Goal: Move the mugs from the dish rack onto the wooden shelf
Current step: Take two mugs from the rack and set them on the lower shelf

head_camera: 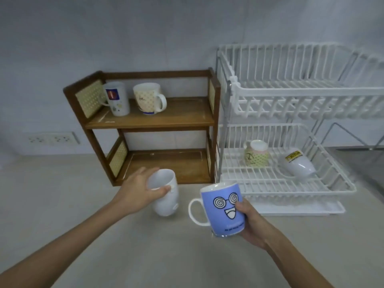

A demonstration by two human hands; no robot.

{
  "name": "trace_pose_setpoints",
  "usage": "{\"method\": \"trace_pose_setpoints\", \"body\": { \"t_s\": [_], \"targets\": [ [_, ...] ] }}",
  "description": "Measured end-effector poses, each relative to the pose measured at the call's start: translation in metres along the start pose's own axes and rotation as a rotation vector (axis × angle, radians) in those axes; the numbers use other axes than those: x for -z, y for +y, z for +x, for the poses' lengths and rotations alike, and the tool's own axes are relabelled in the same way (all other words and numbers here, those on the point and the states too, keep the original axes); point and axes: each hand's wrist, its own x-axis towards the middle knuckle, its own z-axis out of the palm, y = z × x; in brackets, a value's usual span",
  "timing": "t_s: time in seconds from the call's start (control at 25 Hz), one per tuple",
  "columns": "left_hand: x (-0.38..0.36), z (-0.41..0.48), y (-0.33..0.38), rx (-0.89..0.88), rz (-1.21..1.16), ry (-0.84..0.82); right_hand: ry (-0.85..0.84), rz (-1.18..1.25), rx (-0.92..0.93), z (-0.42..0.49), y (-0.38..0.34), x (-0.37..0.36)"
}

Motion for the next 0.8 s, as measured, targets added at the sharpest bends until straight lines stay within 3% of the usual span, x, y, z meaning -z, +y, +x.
{"method": "trace_pose_setpoints", "body": {
  "t_s": [0.2,0.44,0.6,0.8],
  "targets": [
    [0.02,0.053,-0.065,0.136,0.061,0.071,0.026,-0.061,-0.071,0.076,0.035,-0.055],
    [0.014,0.101,-0.104,0.31,0.081,0.06,0.321,-0.676,0.179,0.186,0.014,-0.084],
    [-0.001,0.125,-0.128,0.318,0.037,0.031,0.446,-0.759,0.252,0.252,0.021,-0.081],
    [-0.023,0.156,-0.152,0.351,0.034,-0.002,0.677,-0.812,0.162,0.311,0.048,-0.08]
  ]
}}
